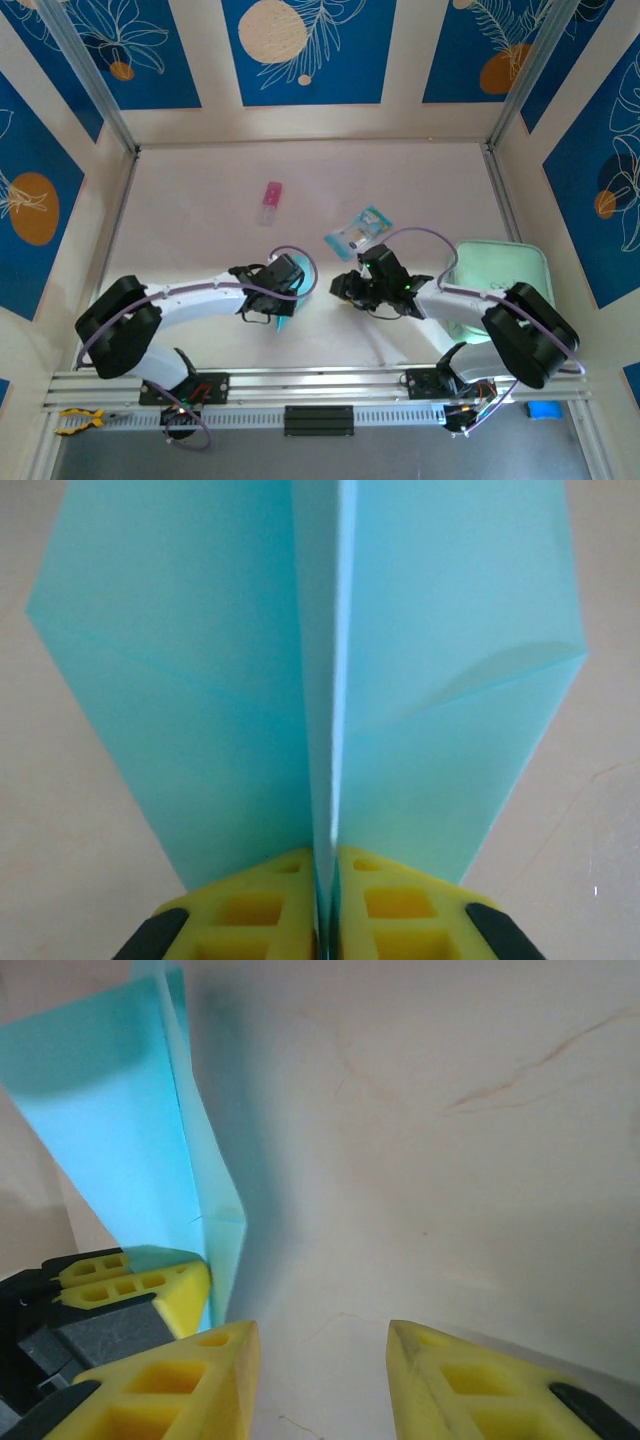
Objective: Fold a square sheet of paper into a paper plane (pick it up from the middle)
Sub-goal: Move a paper plane to the center of the table.
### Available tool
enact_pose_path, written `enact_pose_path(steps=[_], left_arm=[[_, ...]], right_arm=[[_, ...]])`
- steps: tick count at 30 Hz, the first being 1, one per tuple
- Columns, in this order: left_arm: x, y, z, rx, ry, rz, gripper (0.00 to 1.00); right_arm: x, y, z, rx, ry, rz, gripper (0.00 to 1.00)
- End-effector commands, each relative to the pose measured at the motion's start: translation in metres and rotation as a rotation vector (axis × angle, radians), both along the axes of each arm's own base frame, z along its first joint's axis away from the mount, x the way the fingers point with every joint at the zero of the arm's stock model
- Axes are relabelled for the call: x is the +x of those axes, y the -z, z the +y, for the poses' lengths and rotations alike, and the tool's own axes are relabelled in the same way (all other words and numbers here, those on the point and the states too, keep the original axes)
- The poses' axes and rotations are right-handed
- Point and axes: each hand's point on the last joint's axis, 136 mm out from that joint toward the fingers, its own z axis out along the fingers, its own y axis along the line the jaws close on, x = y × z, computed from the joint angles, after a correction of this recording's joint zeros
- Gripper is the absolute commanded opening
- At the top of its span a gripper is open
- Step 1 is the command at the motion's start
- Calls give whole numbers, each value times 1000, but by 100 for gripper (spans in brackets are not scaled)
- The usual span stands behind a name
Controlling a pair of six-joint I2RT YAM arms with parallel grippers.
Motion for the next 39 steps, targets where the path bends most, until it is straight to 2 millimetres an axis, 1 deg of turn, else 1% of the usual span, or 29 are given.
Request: enact_pose_path(steps=[1,8,19,25,28,29,33,35,37,39], left_arm=[[-1,4,12,37,-49,-1,14],[-4,14,8,48,-52,42,14],[-5,20,6,60,-37,63,15],[-8,34,8,102,-43,105,19],[-11,42,10,118,-82,138,20],[-13,45,11,128,-93,155,23],[-15,53,8,116,-134,185,31],[-14,52,9,125,-148,185,35],[-13,50,11,137,-167,179,41],[-11,48,13,147,-189,175,44]], right_arm=[[-5,6,-14,-45,21,4,40],[-6,6,-13,-41,23,15,40],[-6,11,-8,-45,11,37,40],[-4,9,-5,-41,7,31,40],[-5,9,-6,-46,6,29,40],[-5,9,-6,-48,6,29,40],[-6,10,-7,-48,9,31,40],[-7,10,-9,-47,13,28,40],[-8,11,-10,-48,17,23,40],[-8,12,-13,-53,23,20,40]])
